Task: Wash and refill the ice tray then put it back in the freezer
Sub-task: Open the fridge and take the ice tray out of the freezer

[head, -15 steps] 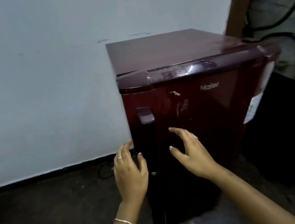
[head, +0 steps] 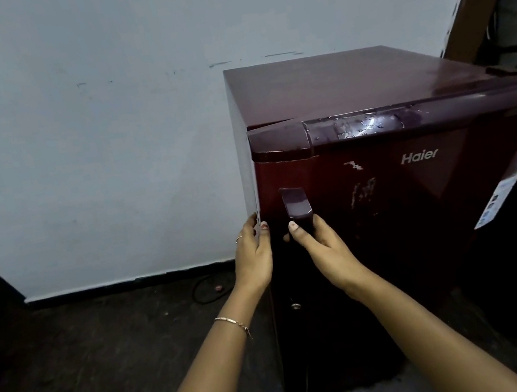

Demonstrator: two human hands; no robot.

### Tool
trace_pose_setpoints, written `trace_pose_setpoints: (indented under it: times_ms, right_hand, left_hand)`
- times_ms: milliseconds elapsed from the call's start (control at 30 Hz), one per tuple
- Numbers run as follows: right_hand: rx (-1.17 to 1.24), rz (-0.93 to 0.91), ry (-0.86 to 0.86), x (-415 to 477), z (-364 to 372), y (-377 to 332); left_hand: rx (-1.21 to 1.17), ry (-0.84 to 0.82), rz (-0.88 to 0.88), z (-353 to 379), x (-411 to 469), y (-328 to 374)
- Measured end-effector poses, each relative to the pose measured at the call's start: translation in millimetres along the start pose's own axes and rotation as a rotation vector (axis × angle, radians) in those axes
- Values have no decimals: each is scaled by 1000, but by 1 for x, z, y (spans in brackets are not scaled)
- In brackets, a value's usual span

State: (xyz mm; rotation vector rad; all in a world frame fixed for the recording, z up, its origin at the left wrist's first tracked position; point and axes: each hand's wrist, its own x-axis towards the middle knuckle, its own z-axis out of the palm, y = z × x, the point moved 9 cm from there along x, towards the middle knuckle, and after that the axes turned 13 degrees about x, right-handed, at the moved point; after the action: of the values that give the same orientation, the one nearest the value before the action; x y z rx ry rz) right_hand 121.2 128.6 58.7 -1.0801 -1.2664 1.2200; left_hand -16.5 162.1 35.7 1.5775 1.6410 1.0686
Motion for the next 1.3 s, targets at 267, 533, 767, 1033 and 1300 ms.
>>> trace_pose_setpoints:
  times_ms: [267,533,767,1033,1300]
  right_hand:
    - [-10,49,51,-5,2,-3]
    - [-60,51,13,-6,2,-2]
    - [-133,26,19,-5,0,-2]
    - [-108,-136,32,-74,-21,-2]
    - [-63,-203,89,-159,-63,-7]
  left_hand:
    - [-105,-56,-66,4,-1,0]
    - [-46,-99,-47,-12,-10,17]
    - [-12,-101,-45,-15,-36,20]
    - [-12,-3,-63,-18,-74,29]
    - [-134,-117,-84,24,-141,38]
